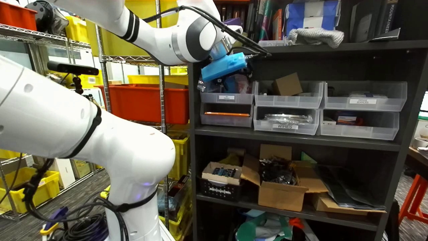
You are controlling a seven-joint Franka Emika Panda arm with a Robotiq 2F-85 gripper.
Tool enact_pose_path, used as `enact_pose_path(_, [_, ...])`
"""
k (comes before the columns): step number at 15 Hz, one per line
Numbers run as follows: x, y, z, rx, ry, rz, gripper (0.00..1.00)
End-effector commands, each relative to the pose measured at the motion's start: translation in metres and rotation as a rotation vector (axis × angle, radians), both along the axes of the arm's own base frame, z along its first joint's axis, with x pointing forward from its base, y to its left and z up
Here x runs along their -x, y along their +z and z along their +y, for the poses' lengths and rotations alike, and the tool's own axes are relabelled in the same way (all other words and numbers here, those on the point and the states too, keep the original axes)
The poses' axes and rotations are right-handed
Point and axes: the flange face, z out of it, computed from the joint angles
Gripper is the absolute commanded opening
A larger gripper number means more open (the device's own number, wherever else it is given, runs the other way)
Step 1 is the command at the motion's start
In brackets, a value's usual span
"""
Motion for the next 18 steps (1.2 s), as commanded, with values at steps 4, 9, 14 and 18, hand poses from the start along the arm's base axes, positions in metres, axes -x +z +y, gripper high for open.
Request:
enact_pose_path(4, [0.042,0.054,0.041,0.075,0.086,-0.267,1.0])
enact_pose_path(9, [0.049,0.068,0.081,0.113,0.118,-0.463,1.0])
enact_pose_path(14, [0.049,0.07,0.09,0.067,0.053,-0.559,1.0])
enact_pose_path(18, [0.041,0.064,0.094,0.075,0.023,-0.571,1.0])
